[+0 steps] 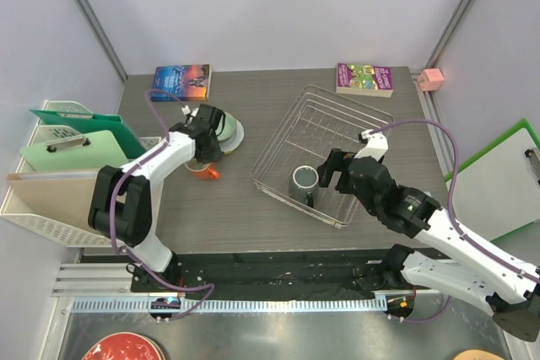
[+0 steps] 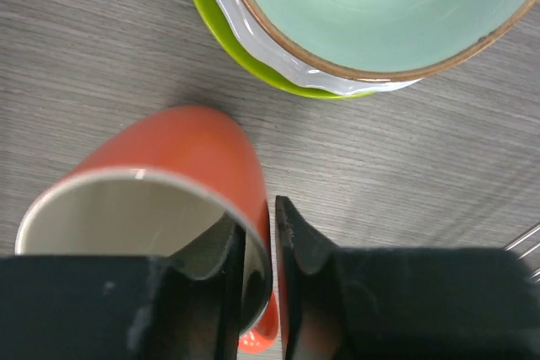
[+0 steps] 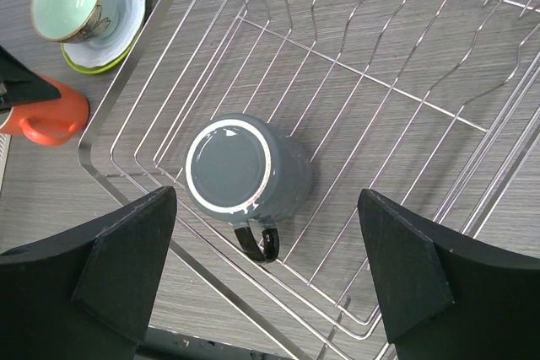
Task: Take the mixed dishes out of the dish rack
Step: Place the cup at the center of the board, then pick up the cup from the dish rack.
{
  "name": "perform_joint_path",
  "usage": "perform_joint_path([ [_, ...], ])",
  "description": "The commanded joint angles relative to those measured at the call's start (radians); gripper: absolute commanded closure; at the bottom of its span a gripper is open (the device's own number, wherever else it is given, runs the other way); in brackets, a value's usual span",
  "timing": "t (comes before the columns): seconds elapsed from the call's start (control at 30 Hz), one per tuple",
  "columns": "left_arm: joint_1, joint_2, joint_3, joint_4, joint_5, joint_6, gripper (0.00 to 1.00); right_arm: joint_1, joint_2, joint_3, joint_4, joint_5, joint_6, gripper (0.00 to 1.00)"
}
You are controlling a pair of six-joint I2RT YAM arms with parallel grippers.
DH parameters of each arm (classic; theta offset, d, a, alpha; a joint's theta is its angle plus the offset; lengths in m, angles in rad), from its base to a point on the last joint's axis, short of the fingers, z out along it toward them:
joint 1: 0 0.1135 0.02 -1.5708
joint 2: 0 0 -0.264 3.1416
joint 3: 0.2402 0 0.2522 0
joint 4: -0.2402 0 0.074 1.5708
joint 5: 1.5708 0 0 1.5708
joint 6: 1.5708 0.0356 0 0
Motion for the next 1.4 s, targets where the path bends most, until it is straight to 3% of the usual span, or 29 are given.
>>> perform_joint_path([
  [0.0,0.008,-0.018,0.022,0.016,-0.022,0.002,0.72,0.003,0.000,0.004,0.014,0.022,-0.016,0.06],
  [0.07,0.008,-0.049,0.029,0.007,-0.025,0.010,0.58,0.003,0.011,0.007,0.014,0.024,-0.019,0.06],
  [0.4,0.008,-0.211,0.164,-0.092,-0.030,0.019,0.44,0.003,0.058,0.033,0.030,-0.009,-0.056,0.06],
  [0.6,-0.006,-0.346,0.169,-0.104,0.001,-0.003,0.42,0.001,0.158,0.088,0.021,-0.142,-0.160,0.14],
  [0.73,-0.015,-0.500,0.098,-0.078,0.004,-0.013,0.42,0.001,0.239,0.121,-0.072,-0.151,-0.192,0.20],
  [1.07,-0.018,-0.756,-0.176,0.054,0.076,-0.076,0.42,0.023,0.263,0.057,0.007,-0.231,-0.142,0.32],
  [1.37,-0.018,-0.841,-0.250,0.079,0.091,-0.076,0.42,0.150,0.364,0.070,0.010,-0.150,-0.117,0.36],
])
